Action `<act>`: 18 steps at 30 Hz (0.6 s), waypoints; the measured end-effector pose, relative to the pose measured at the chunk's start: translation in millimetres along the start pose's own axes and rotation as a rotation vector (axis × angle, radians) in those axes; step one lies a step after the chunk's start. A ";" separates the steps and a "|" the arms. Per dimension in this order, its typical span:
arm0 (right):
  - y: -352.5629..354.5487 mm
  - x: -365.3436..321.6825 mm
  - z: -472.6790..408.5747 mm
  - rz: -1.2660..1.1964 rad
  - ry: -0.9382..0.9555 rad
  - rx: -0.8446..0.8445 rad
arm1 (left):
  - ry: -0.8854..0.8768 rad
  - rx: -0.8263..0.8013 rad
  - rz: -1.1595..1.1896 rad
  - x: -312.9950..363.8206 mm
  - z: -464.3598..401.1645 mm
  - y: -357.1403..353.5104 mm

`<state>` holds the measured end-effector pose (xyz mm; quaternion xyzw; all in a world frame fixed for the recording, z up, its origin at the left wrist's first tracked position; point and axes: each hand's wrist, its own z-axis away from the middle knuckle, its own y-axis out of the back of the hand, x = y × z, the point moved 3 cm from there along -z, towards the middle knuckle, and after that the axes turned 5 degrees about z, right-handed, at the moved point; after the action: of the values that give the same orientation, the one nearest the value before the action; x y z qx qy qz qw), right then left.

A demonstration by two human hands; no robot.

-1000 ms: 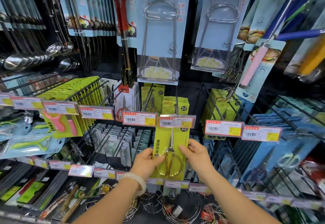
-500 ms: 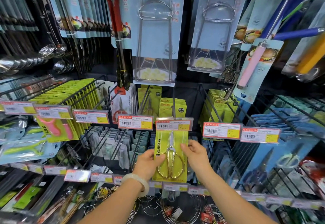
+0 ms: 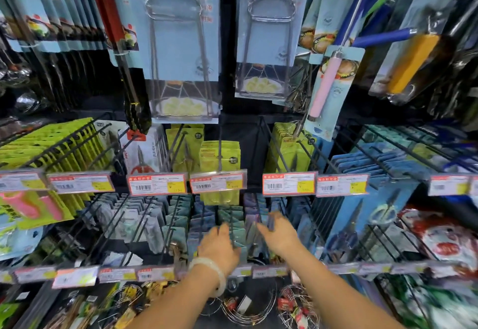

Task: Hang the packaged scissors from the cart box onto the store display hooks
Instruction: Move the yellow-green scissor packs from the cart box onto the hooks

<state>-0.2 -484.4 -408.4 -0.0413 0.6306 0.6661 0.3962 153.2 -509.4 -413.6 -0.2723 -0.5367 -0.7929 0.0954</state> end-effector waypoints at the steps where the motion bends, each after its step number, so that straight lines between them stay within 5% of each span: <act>1: 4.4 13.4 3.1 0.079 0.003 -0.001 | -0.056 -0.003 -0.093 14.1 2.0 -5.7; 8: 65.3 125.8 42.3 0.476 -0.038 0.050 | -0.396 -0.149 -0.399 138.4 19.9 -70.8; 18: 211.0 313.1 151.4 0.547 -0.417 0.241 | -0.771 -0.264 -0.532 347.7 88.8 -197.4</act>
<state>-269.0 -180.3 -381.3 0.3124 0.5979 0.6625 0.3256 -194.9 -300.1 -361.1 -0.4095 -0.4787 -0.6924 -0.3518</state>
